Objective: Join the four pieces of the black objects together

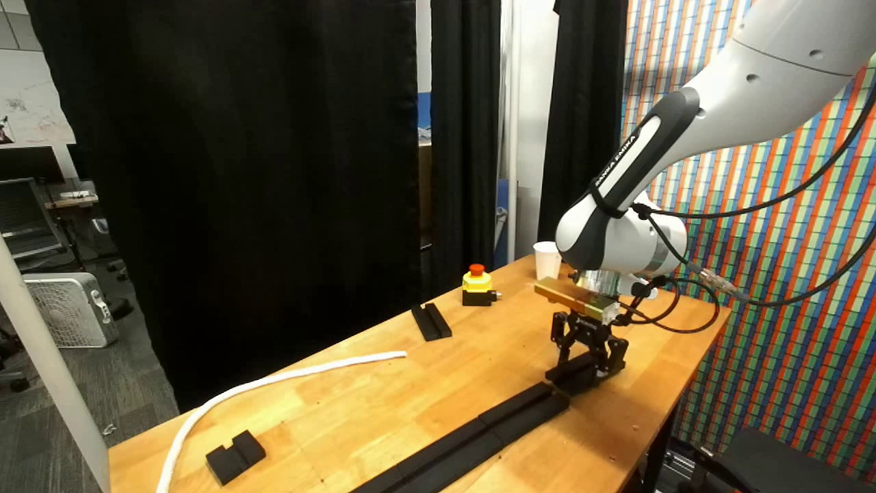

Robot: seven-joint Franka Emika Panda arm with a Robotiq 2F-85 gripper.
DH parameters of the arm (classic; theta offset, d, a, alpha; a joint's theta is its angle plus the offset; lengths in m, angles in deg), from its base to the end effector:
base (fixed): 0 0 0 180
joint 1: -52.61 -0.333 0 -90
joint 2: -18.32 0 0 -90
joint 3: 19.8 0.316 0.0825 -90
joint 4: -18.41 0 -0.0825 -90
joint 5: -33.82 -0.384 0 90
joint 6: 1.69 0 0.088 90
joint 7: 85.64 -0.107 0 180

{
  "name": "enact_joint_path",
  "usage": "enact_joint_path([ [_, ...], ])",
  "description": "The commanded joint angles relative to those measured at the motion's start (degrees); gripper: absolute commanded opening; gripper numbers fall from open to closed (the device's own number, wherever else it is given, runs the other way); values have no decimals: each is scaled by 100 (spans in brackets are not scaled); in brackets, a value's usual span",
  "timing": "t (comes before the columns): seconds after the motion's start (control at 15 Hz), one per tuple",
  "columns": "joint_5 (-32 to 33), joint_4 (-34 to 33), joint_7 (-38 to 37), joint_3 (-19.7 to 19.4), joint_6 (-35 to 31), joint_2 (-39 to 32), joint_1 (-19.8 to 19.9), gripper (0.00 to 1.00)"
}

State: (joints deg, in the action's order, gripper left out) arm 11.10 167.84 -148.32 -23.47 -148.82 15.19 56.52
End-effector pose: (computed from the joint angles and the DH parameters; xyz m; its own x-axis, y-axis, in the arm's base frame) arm 0.4216 -0.0626 0.2259 -0.0030 -0.9773 -0.2119 -0.9996 -0.0033 0.0294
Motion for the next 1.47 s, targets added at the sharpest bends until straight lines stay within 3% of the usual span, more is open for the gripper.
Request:
enact_joint_path([
  [0.0,-160,-104,46,7,151,-11,-23,46],
  [0.67,-896,-164,399,110,-7,-239,-44,46],
  [1.4,-860,-94,380,119,-9,-245,-72,46],
])
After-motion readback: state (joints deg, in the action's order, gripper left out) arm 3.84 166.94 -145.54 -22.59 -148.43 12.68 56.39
